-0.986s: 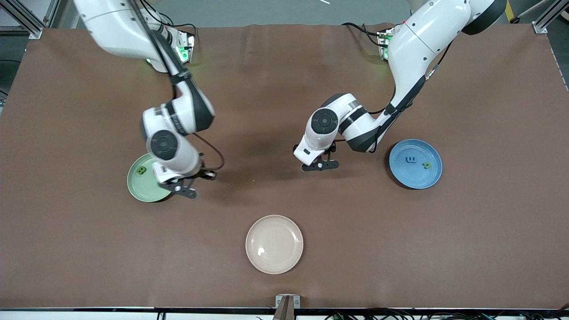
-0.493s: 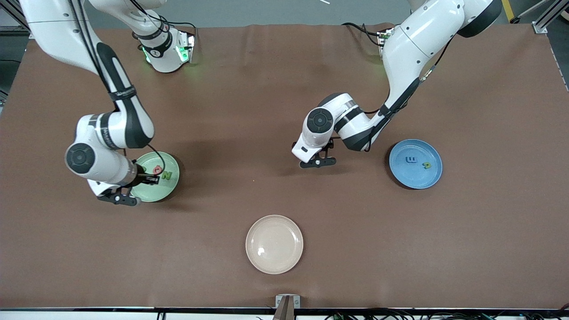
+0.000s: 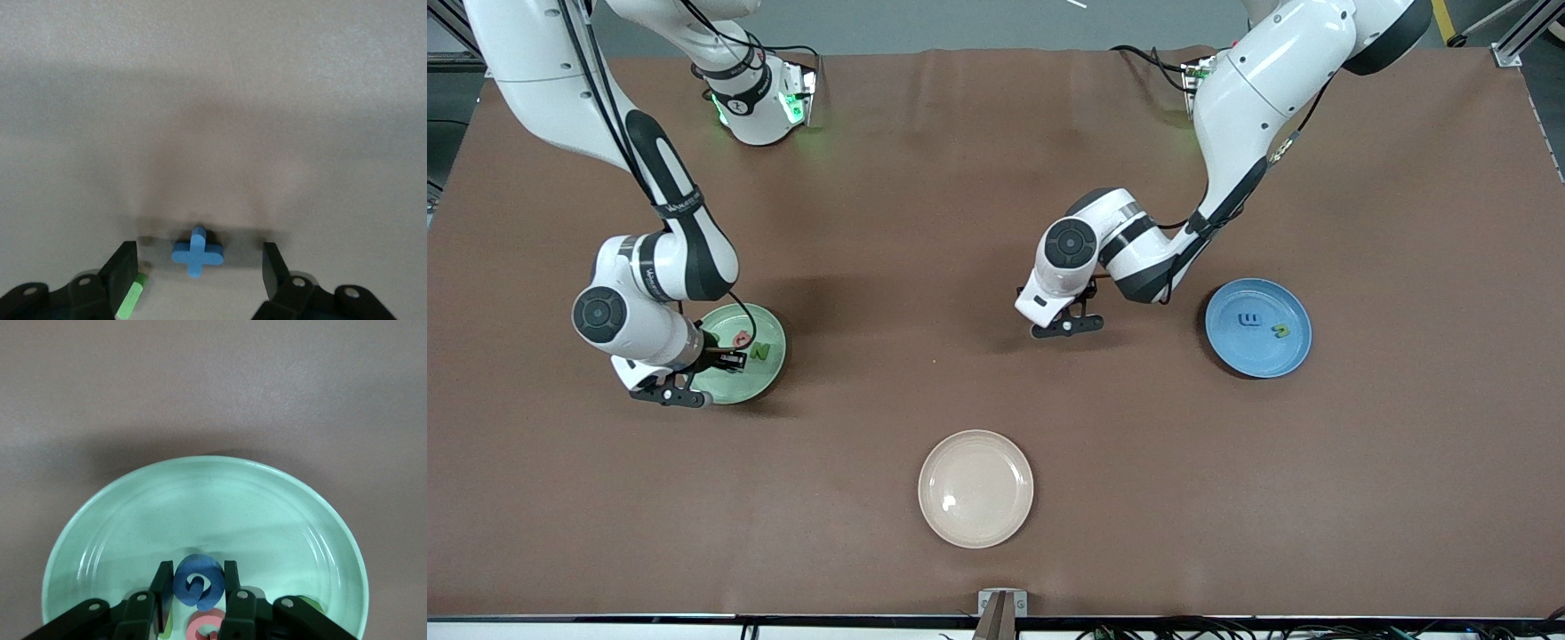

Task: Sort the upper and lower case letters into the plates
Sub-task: 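Place the blue G on the green plate with the right gripper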

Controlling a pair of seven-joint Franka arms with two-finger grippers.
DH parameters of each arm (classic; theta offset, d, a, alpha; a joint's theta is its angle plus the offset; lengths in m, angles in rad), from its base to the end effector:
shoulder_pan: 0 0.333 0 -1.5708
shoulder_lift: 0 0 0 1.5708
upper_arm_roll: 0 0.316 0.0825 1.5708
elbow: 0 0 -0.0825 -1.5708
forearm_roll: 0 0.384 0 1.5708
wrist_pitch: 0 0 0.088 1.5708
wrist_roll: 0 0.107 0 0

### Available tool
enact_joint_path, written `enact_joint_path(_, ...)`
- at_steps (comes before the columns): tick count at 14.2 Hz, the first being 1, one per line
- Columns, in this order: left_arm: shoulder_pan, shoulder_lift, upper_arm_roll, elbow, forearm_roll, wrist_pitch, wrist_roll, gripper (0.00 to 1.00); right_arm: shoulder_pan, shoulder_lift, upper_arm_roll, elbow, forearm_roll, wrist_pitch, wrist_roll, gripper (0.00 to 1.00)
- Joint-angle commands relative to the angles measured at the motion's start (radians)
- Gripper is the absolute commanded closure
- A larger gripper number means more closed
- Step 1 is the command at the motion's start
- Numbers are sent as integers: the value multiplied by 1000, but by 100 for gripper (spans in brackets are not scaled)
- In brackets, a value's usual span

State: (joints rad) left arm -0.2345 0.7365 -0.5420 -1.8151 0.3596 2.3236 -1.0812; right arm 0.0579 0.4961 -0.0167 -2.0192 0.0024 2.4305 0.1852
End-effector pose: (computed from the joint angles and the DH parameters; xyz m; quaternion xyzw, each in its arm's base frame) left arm 0.4699 -0.4272 0.1710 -0.9949 -0.0695 0.0735 0.0036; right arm 0.5930 0.0246 0.1948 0.9965 -0.0720 -0.0417 0.0080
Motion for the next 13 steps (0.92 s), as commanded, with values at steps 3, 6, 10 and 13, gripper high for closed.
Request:
enact_joint_path(3,-8,6,7,-3,19,28,-25,29,-18,-4,15,-9,-12,7,-4,56)
enact_joint_path(6,-8,6,7,-1,19,28,-39,31,-23,-7,15,2,-12,-4,-24,0)
enact_joint_path(10,-8,4,7,-4,21,28,-39,41,-27,-74,15,72,-12,-174,-55,0)
enact_joint_path(13,-8,3,7,-6,21,28,-39,55,-30,-125,15,261,-13,-526,-56,0)
